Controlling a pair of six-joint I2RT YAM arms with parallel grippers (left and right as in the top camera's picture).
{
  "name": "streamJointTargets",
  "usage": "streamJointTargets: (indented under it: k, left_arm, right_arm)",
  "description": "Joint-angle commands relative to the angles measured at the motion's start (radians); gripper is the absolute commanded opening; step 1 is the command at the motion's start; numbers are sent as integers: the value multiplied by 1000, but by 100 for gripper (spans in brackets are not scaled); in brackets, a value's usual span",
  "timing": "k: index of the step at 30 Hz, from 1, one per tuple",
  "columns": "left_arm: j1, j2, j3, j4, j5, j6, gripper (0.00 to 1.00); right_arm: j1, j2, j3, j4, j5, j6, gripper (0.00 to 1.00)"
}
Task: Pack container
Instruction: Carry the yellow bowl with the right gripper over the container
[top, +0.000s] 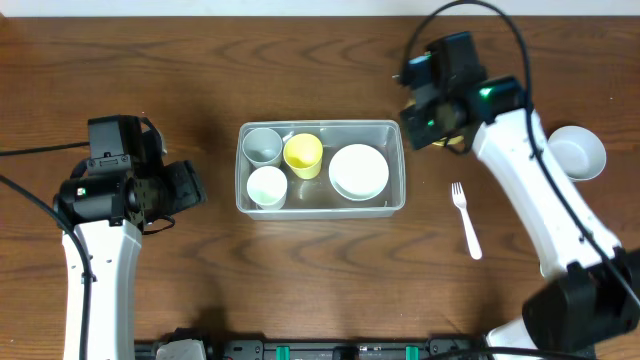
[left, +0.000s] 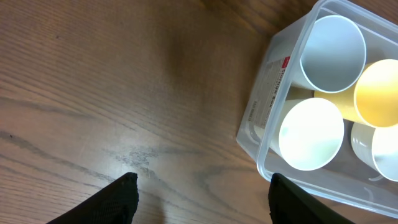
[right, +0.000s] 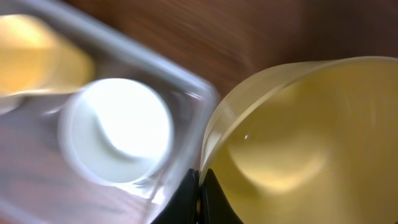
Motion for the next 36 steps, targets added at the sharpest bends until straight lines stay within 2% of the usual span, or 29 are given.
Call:
streamJointTargets:
  k: [1,6,13,28,33,36]
  left_arm:
    - [4,-11,-6,-2,-5,-2,68]
    - [4,-11,-6,-2,-5,-2,67]
    - [4,-11,-7,-3,-5,-2,68]
    - [4,-11,-7,-3,-5,-2,68]
    - [4,-11,-6,-3,-5,-2,68]
    - [4,-11,-7,-3,-5,-2,67]
  right_arm:
    - [86,-3,6,-19,-11,-127,1]
    - [212,23,3,-60,-12,-210,1]
    - [307,83,3,-61,-64,-249,1]
    - [312,235,3,-59,-63,-249,2]
    - [306,239,3,-52,-58,-248,4]
    - [297,239,3,-49,-35,-248,8]
